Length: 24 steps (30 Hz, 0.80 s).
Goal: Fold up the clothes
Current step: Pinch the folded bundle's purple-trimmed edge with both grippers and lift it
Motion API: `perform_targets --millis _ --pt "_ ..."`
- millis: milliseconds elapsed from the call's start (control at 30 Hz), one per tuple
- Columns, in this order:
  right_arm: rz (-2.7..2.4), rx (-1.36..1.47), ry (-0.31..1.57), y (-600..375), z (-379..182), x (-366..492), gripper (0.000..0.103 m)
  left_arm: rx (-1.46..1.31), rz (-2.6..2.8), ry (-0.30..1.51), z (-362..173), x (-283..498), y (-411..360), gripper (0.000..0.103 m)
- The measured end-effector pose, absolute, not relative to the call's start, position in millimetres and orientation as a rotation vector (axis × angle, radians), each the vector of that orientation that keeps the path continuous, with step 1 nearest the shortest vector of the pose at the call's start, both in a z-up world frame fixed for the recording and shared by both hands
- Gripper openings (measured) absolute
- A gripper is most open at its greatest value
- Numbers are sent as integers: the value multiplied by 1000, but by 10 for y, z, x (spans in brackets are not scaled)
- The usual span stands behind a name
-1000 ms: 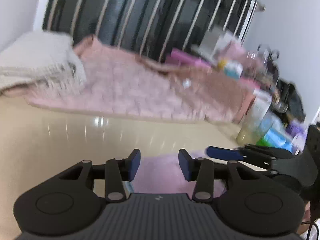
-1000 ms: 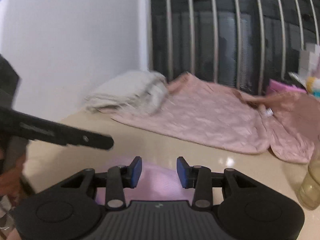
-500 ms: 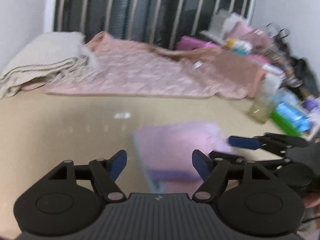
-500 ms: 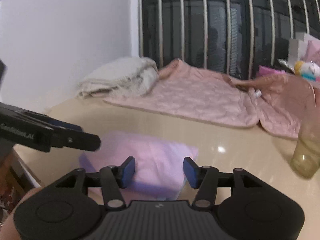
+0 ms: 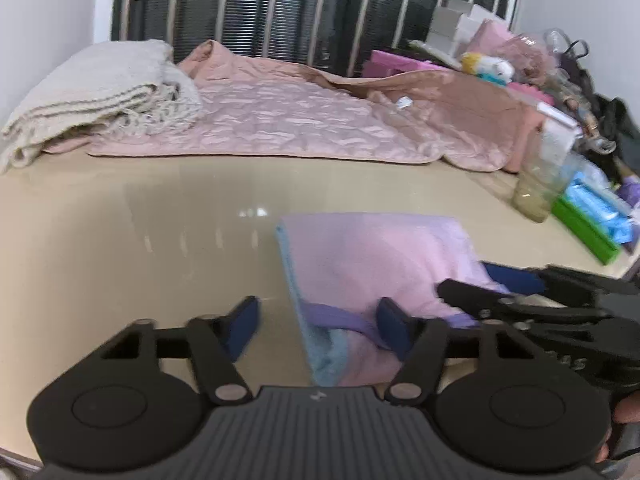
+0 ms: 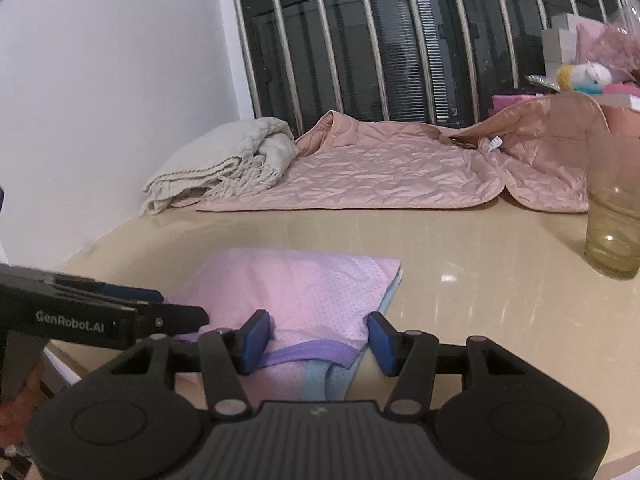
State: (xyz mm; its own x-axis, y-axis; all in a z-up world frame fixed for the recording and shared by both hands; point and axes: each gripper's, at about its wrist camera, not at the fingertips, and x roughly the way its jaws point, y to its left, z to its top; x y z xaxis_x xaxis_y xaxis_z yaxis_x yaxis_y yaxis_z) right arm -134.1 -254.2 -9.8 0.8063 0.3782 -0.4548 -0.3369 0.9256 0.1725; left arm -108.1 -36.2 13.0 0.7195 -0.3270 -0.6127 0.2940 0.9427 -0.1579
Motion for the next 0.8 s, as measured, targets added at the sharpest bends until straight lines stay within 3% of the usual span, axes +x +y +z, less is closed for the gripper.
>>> perform_targets --millis 100,133,233,433,533,567,800 --pt "412 83 492 -2495 -97 -1416 25 -77 -393 679 108 -1129 -380 30" --pt "403 55 477 -2442 -96 -1459 23 -84 -404 675 102 -1144 -385 22" --pt "367 -23 433 -2284 -90 -1564 14 -91 -407 652 97 -1198 -401 15" --pt "343 -25 395 -2269 44 -1533 9 -21 -395 532 234 -1260 -510 12" --pt "325 -63 332 -2268 236 -1484 9 -13 -414 470 444 -1197 -546 12" --pt "324 -74 306 -2271 322 -1458 9 -9 -418 446 521 -1169 -553 6" --pt "319 -129 180 -2364 864 -1157 8 -32 -471 335 1114 -688 -593 6"
